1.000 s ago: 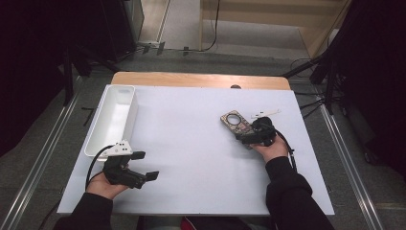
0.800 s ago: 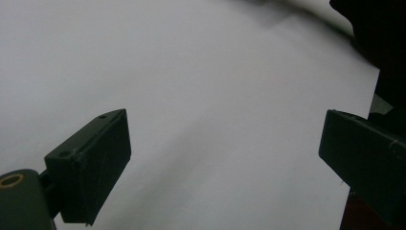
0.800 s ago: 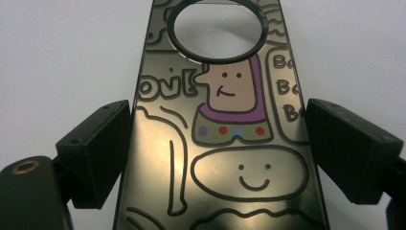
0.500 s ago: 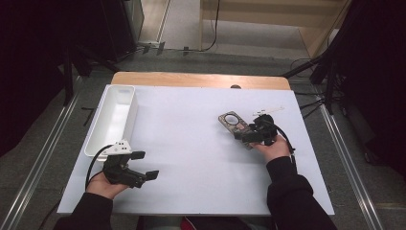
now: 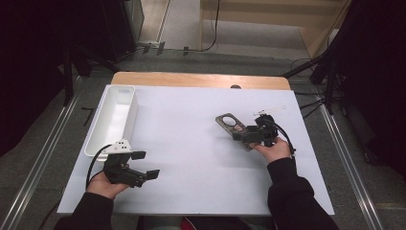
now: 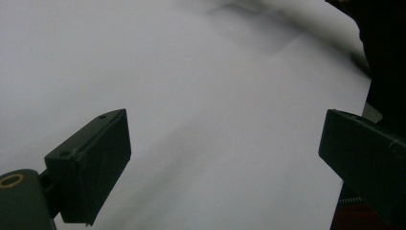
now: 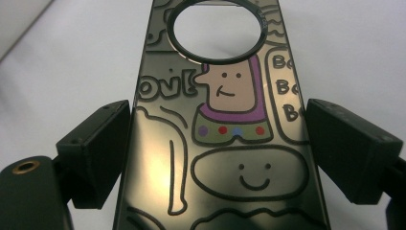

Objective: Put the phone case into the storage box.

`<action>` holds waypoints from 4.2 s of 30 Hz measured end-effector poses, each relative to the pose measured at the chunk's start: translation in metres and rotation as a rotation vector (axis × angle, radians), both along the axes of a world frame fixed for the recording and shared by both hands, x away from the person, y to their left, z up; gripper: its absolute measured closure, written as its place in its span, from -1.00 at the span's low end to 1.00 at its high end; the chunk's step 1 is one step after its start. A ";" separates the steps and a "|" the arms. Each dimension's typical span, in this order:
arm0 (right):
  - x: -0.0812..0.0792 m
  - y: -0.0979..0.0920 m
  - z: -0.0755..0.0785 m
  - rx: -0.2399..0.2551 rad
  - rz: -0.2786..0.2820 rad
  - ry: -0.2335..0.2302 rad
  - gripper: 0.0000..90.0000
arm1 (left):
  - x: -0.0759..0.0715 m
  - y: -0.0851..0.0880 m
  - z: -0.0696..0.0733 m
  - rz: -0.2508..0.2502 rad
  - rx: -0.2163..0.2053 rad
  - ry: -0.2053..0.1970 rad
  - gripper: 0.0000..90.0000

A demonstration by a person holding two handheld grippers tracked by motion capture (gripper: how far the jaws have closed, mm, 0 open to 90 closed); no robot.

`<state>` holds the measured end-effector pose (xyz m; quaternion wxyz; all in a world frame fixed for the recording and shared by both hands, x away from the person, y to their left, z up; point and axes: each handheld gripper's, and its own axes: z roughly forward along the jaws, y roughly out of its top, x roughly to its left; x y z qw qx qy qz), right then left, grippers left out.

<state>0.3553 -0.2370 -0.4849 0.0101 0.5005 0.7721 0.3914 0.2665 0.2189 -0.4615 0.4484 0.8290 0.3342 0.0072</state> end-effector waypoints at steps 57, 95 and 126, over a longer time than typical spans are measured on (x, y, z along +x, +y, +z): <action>-0.026 0.048 -0.005 0.134 -0.036 0.055 -0.76 | 0.046 -0.053 0.018 0.029 -0.083 0.205 -0.70; -0.014 0.070 -0.002 0.149 -0.049 0.040 -0.76 | 0.089 -0.085 0.022 0.100 -0.085 0.265 -0.60; -0.018 0.088 0.001 0.200 -0.106 0.000 -0.76 | 0.115 -0.104 0.030 0.239 -0.085 0.339 -0.59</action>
